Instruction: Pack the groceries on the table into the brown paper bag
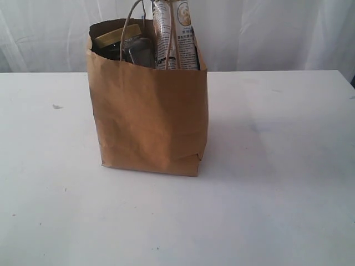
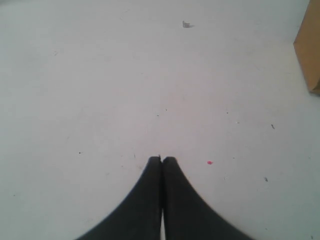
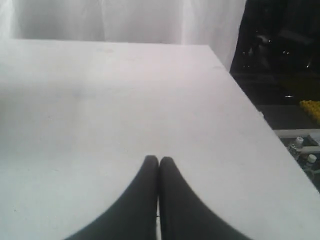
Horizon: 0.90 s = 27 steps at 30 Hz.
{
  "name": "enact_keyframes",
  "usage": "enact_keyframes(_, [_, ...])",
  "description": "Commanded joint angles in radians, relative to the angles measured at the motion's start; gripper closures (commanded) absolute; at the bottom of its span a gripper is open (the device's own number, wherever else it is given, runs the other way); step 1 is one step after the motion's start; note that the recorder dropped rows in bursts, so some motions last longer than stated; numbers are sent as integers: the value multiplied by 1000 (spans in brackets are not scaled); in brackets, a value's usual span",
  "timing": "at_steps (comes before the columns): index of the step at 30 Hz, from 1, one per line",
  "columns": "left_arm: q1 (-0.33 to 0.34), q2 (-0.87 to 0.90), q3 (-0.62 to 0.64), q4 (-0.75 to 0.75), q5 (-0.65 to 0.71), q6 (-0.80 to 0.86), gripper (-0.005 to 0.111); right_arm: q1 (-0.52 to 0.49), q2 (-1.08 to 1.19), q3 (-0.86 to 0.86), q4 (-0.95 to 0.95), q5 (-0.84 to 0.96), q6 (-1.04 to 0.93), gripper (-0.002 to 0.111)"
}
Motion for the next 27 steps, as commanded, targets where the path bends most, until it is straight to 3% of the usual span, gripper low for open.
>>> enact_keyframes(1, [-5, -4, 5, -4, -1, 1, 107, -9, -4, 16, -91, -62, -43, 108])
enact_keyframes(3, [-5, -4, 5, -4, -1, 1, 107, -9, -4, 16, -223, -60, 85, 108])
enact_keyframes(5, [-5, -4, 5, -4, -1, 1, 107, -9, -4, 16, -193, -60, 101, 108])
enact_keyframes(7, [-5, -4, 5, -4, -1, 3, 107, -9, -4, 16, 17, -32, -128, 108])
enact_keyframes(8, [-5, -4, 5, -4, -1, 3, 107, -14, -4, 16, 191, -51, -426, 108])
enact_keyframes(10, [-5, -4, 5, -4, -1, 3, 107, -43, -4, 16, 347, -90, -623, 108])
enact_keyframes(15, [-5, -4, 5, -4, -1, 3, 107, -75, -4, 16, 381, -90, -506, 108])
enact_keyframes(27, [-5, -4, 5, -4, -1, 3, 107, -75, -4, 16, 402, -90, -502, 108])
